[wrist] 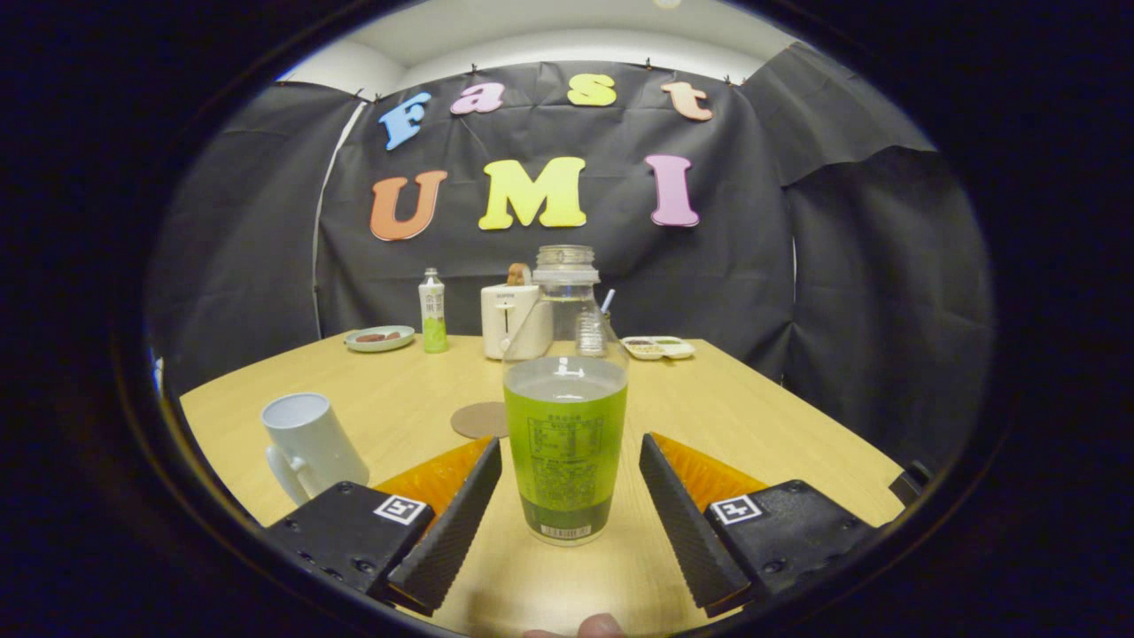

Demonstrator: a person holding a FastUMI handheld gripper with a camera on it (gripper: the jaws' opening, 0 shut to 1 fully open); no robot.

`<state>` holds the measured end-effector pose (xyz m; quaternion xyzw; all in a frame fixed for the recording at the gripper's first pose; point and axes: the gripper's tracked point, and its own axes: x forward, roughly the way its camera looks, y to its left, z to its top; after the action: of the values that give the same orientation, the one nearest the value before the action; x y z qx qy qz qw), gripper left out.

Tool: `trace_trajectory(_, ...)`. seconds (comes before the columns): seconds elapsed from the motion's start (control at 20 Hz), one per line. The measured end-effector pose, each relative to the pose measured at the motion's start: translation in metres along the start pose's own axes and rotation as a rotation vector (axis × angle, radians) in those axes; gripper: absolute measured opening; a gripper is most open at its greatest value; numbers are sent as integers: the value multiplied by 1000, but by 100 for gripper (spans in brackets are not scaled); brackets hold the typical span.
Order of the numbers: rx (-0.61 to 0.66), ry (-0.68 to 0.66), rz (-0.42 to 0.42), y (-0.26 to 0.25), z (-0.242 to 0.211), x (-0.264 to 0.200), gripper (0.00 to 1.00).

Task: Take the bottle from table, then pour the juice into the cup, finally place the bottle on the coaster

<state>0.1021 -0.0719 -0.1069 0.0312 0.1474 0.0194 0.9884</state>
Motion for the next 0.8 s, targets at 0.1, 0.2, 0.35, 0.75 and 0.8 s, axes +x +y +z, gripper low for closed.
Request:
trace_trajectory(0.1, -19, 15, 16, 6, -1, 6, 100)
trace_trajectory(0.2, -29, 39, 33, 11, -3, 12, 100)
trace_trajectory(0.35, -72, 59, 48, 15, -5, 19, 100)
trace_trajectory(0.75, -7, 75, 68, 14, -1, 32, 92)
trace_trajectory(0.8, 17, 82, 68, 13, -1, 33, 85)
